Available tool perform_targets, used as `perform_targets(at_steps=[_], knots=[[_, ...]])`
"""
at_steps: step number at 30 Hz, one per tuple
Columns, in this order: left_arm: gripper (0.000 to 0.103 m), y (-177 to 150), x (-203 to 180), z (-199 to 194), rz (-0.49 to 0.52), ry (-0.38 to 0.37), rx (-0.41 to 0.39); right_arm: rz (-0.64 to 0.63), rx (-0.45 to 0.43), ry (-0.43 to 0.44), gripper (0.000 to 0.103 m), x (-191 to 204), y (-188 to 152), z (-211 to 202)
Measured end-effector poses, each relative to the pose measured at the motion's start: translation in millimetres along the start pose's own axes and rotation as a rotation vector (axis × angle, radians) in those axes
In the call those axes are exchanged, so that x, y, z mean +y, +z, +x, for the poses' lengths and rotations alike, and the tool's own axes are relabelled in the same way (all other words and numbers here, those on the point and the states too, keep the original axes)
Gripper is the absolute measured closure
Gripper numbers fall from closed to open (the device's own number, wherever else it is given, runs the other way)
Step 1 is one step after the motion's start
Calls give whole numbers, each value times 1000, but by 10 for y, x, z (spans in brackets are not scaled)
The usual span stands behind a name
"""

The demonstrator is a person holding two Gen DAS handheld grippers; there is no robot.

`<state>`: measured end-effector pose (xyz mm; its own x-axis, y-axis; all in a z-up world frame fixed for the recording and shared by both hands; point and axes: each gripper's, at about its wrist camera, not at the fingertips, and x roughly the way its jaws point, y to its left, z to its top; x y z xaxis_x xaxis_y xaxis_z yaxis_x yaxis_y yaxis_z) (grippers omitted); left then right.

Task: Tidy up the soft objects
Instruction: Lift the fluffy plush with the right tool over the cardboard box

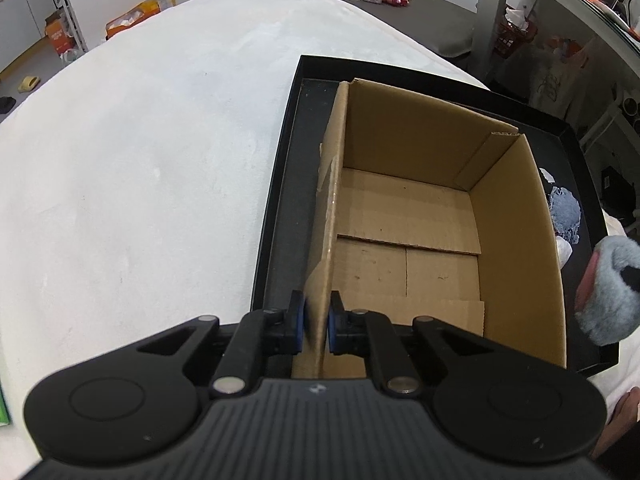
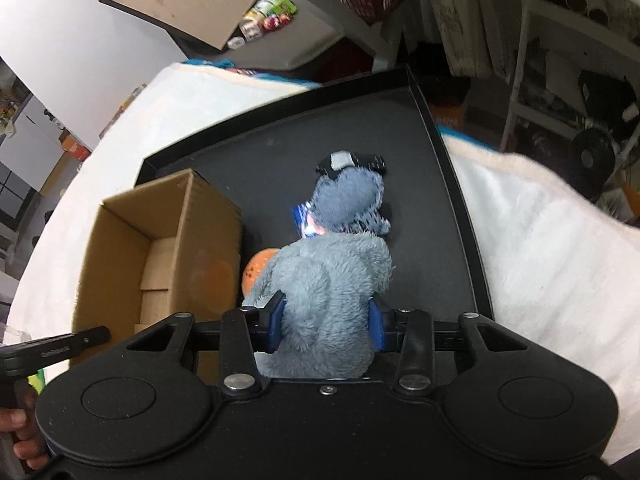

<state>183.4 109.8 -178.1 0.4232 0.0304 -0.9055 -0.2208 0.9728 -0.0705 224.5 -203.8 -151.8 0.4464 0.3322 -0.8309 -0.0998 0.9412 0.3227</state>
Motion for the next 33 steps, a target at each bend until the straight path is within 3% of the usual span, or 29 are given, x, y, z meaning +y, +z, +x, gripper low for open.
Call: perform_targets(at_steps=[18,33], knots=[[92,138,9,1,14,-18,28,-103,-81,43,63,497,169,-310],[92,172,17,33,-10,-29,39,-215,-59,72,63,1091,299,-107]])
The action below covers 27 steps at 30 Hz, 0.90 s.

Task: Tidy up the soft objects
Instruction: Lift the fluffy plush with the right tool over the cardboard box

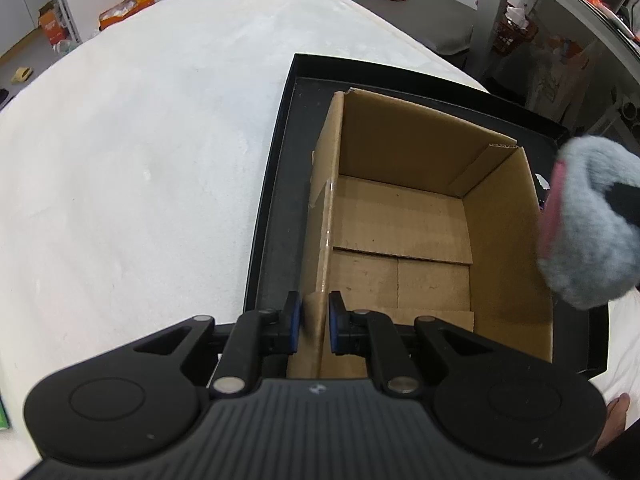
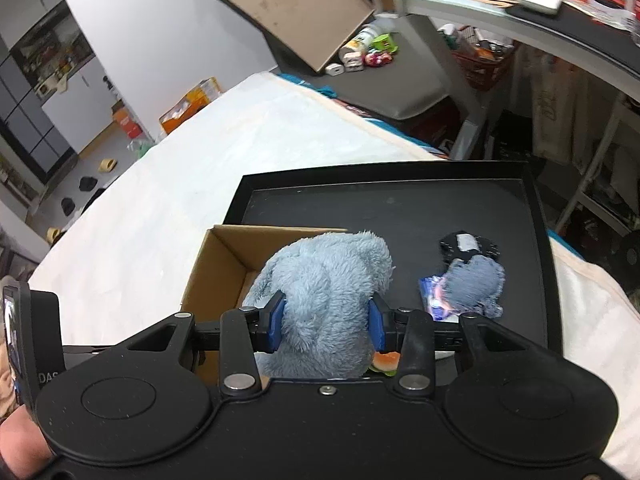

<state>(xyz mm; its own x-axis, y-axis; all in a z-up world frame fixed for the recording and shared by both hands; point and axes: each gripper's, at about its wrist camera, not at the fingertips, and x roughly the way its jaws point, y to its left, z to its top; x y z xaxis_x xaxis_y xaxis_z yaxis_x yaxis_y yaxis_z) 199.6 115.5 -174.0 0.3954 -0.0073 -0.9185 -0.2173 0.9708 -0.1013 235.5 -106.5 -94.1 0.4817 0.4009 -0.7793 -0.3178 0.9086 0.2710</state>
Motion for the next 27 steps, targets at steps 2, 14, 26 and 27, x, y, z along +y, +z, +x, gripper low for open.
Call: perform_targets(at_steps=[2,14,26,27], knots=[[92,-9,-7,3,9,1,-2,-11,8,1,63,61,10,50],[92,-3,25,53,-46,-22,18,-76,50,19,63,336,32,335],[91,20,99,67,-80,-45,34,-171,113,20,62,647,77,702],[91,23,103,67,-83,-48,36,-173,118,22,62,657,75,722]])
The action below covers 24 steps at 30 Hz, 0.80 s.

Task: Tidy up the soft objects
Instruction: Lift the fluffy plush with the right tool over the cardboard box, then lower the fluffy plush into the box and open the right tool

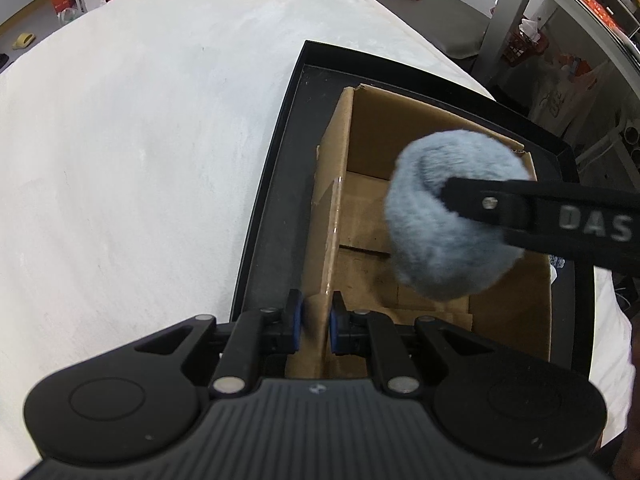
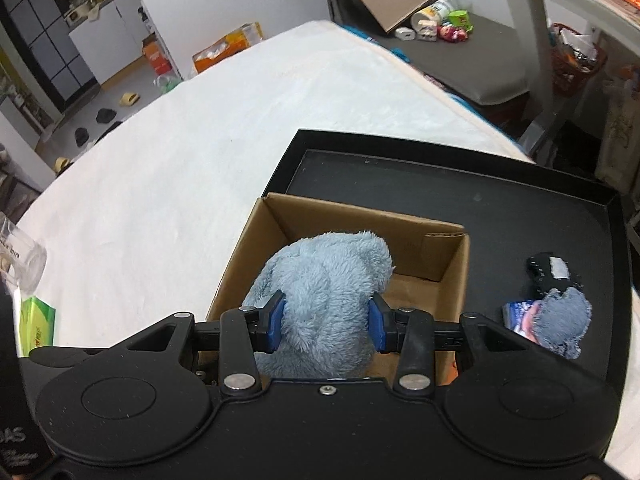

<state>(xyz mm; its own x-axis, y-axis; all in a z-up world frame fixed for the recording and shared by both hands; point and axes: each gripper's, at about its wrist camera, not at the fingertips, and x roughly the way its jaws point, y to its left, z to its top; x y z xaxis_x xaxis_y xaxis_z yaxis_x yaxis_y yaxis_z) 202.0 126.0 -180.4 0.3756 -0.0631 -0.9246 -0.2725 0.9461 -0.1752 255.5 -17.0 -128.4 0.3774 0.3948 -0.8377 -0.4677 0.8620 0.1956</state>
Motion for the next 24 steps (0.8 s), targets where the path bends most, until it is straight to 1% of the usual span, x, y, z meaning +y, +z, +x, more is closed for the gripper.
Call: perform_targets(at_steps=[8,10,11,14,20,23,24], knots=[[91,19,7,12,-9,-12,9,-5,33,13,62,58,-9,175],[91,26,15,17,-14,-15,12,-3,39,15,60,61,-15,201],[91,29,16,19,-16,-15,13,-3,40,19,57,62,-14,211],[91,28,18,17,-16,-13,15,-7,33,34,56,73,-7,220],[90,18,-26,26,-1,5,18,7,26,35,54,12,-9,166],[89,4,-49,20,6,20,18,20,9,40,54,-73,-29,64],[88,1,-51,18,6,21,20,20,5,39,53,-95,-37,27]])
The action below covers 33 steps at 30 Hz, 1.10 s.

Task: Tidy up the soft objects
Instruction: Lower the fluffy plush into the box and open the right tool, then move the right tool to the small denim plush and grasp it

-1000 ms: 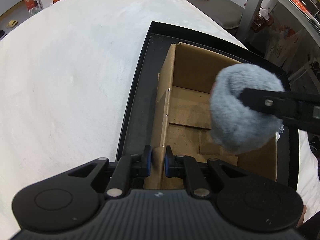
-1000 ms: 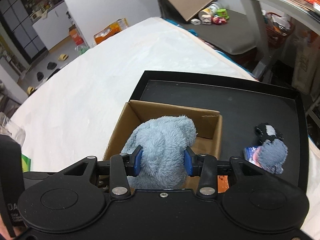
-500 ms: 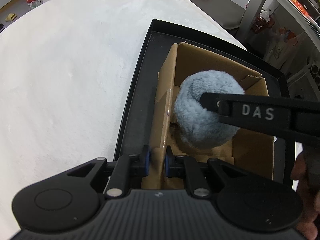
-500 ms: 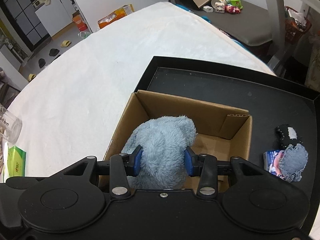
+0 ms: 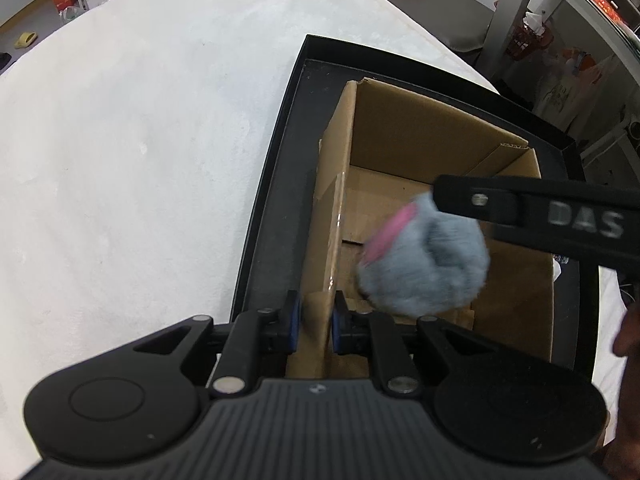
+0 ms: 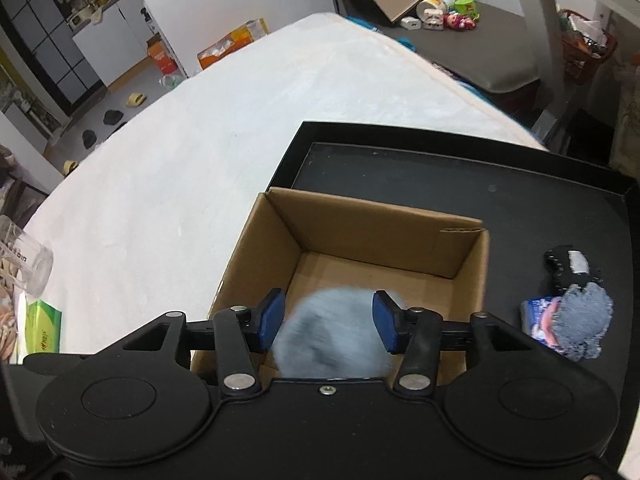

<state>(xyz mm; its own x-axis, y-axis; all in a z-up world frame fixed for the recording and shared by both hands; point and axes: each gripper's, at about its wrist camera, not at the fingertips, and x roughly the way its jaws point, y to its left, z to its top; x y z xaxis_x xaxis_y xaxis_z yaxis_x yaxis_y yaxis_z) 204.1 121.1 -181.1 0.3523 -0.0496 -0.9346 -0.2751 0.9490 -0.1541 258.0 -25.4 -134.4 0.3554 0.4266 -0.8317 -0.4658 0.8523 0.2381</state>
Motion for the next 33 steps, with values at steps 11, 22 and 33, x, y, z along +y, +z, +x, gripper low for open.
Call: perform_targets(at_steps=[11,22,33], knots=[[42,-1,-56,-95,-6,53,-34,3,-31,2,36,-211,-81,-289],[32,-19,-87,-154,-25,95,-51,53,-74,-47,25,-724,-97,-491],[28,12,-264,-99,10,155,-42,114,-48,-91,18,-1232,-149,-440]])
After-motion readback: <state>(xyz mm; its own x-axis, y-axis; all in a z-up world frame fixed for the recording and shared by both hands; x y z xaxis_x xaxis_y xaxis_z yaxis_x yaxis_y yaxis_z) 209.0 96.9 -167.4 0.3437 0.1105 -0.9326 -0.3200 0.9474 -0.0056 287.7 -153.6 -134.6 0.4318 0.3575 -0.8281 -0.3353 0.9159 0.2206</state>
